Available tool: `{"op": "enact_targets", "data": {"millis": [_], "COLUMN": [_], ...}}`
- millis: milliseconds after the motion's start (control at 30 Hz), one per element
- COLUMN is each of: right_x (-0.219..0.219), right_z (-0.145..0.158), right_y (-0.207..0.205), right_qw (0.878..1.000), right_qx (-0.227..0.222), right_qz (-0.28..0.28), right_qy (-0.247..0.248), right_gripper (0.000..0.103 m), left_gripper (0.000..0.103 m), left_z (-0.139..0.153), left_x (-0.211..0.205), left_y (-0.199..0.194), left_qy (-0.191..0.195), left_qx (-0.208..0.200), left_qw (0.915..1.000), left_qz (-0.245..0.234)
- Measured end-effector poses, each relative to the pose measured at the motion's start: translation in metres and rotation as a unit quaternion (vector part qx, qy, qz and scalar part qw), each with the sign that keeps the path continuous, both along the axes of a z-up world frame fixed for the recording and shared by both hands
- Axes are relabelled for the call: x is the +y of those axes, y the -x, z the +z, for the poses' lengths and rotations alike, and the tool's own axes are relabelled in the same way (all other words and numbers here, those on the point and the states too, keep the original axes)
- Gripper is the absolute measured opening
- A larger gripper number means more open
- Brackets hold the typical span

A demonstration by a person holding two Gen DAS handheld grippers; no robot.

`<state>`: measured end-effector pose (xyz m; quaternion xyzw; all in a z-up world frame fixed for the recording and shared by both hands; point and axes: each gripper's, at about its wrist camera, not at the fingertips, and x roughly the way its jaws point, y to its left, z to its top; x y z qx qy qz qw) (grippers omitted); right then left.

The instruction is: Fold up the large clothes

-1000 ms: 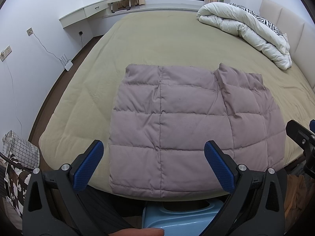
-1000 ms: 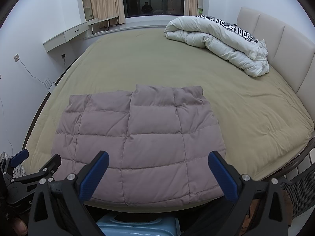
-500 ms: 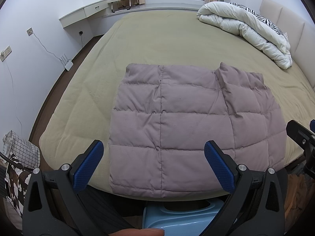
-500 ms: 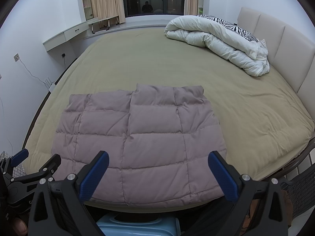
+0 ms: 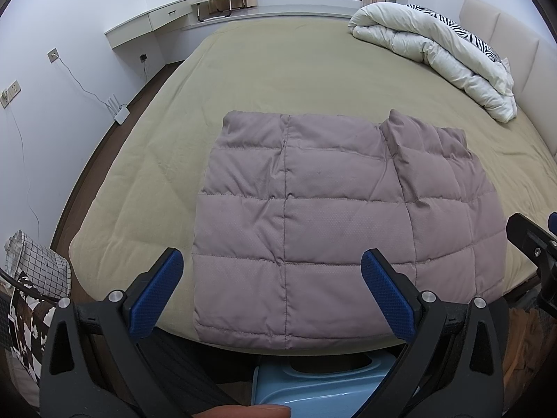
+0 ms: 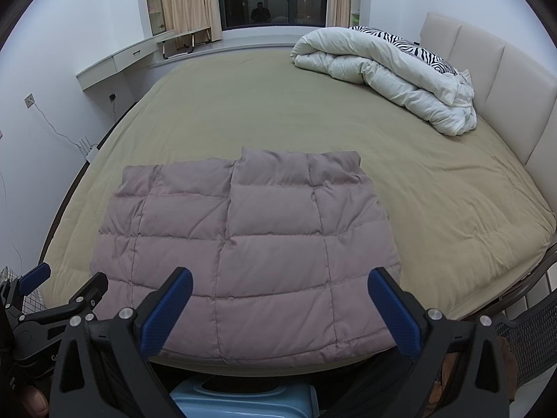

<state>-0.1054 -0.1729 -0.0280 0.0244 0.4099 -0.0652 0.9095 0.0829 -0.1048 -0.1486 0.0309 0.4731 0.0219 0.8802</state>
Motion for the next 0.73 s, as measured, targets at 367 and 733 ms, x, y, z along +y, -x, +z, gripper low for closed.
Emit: {"op": "enact_targets", "data": {"millis": [367, 733], "right_x": [-0.0004, 0.0008], "right_z": [0.0, -0.0029], "right_y": [0.0005, -0.0008], "right_qw": [1.0, 1.0], "right_qx": [0.0, 0.001], "right_qz": [0.0, 0.001], "right_qy": [0.0, -0.001], "right_gripper": [0.103, 0.103], "left_gripper": [0.103, 0.103], "left_z": [-0.0013, 0.0011], "left_x": [0.0008, -0.0004], "left_y": [0.0008, 0.0035], "left_qy": [0.0, -0.007], "left_qx": [0.001, -0.015], "left_qw": [1.0, 0.9998], "left_qz": [0.0, -0.003]}}
